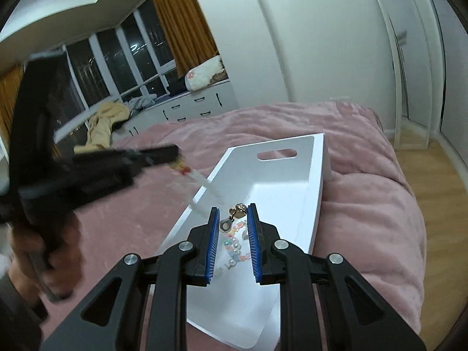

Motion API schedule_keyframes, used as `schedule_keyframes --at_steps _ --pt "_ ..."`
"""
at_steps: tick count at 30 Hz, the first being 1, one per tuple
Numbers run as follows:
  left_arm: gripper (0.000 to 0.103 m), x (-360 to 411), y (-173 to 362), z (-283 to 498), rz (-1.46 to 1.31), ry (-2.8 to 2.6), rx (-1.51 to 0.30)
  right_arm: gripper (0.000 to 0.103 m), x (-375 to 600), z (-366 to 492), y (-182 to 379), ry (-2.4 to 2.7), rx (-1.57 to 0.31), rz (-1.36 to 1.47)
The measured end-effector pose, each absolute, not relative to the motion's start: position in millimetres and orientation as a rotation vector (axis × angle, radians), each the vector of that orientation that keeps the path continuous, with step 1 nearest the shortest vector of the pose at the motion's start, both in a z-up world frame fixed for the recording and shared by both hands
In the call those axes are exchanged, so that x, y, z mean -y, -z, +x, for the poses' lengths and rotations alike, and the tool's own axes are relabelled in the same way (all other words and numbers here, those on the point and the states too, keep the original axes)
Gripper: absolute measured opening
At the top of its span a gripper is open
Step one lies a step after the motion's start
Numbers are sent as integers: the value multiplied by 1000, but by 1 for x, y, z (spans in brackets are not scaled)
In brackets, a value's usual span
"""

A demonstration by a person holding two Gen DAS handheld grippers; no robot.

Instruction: Organize jewelry

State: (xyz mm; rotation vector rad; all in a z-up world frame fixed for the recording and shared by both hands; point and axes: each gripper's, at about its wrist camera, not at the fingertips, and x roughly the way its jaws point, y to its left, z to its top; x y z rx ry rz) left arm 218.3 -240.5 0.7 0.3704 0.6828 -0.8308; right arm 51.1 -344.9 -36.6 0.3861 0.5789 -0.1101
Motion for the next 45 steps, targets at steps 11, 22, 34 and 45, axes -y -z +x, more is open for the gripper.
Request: schedule_keyframes --at_steps 11,22,34,45 --pt "9 281 57 235 359 814 -836 20 362 66 66 134 -683 470" --pt "88 258 56 243 210 781 -867 95 359 59 54 152 -611 442" --pt "95 184 -3 180 238 537 -760 98 357 49 15 123 -840 315" --pt "95 155 -17 115 190 455 -820 98 344 19 -23 103 -879 168"
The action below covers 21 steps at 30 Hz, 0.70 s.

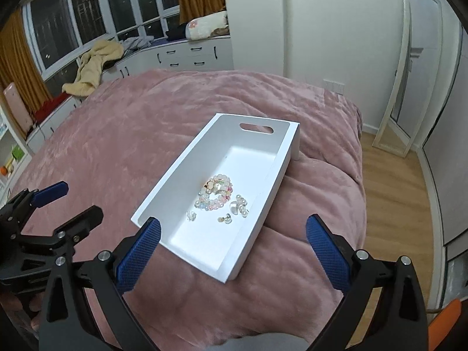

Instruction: Organize jewelry

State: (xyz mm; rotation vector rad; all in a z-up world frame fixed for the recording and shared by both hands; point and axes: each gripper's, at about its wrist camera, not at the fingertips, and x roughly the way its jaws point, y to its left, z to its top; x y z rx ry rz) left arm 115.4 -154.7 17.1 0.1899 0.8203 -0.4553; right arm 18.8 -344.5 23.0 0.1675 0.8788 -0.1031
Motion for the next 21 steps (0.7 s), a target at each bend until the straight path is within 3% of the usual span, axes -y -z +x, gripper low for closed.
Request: schedule_keyframes --at_steps 21 --pt "95 145 -11 97 219 407 -883 98 330 10 -18 60 -912 134"
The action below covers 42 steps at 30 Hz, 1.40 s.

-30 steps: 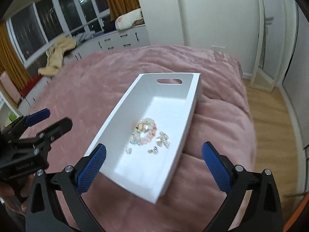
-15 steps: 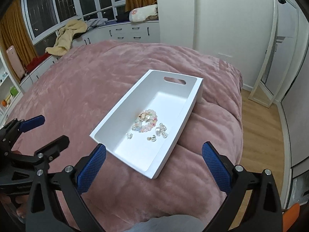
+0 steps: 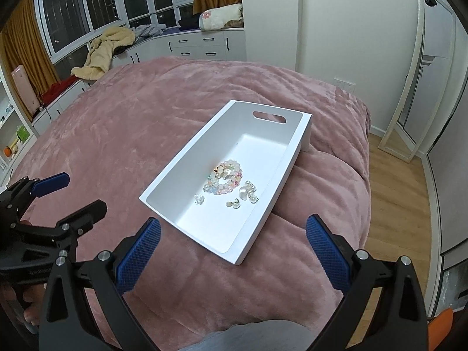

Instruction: Organize jewelry

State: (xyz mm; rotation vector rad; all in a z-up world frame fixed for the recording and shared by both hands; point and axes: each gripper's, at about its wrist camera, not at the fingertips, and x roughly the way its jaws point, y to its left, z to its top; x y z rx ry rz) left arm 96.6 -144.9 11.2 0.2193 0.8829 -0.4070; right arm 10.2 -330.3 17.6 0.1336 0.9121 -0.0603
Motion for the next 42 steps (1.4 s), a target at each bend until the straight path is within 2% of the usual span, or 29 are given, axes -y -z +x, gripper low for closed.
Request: schedule_keyframes --at_steps 42 --pt "95 154 -21 98 241 426 -847 98 341 2 -27 86 -882 157"
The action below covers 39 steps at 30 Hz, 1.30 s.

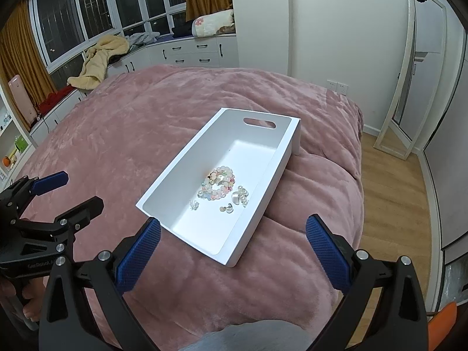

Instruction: Organize jewelry

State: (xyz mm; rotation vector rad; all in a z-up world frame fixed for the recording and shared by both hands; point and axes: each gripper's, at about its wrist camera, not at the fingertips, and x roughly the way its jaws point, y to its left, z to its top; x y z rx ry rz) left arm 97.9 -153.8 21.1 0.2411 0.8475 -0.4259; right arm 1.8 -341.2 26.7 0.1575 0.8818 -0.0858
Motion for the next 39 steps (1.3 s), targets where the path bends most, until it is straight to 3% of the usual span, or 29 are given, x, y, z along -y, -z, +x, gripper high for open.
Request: schedule_keyframes --at_steps 39 --pt "95 144 -21 101 234 430 -847 98 335 2 -27 85 -884 157"
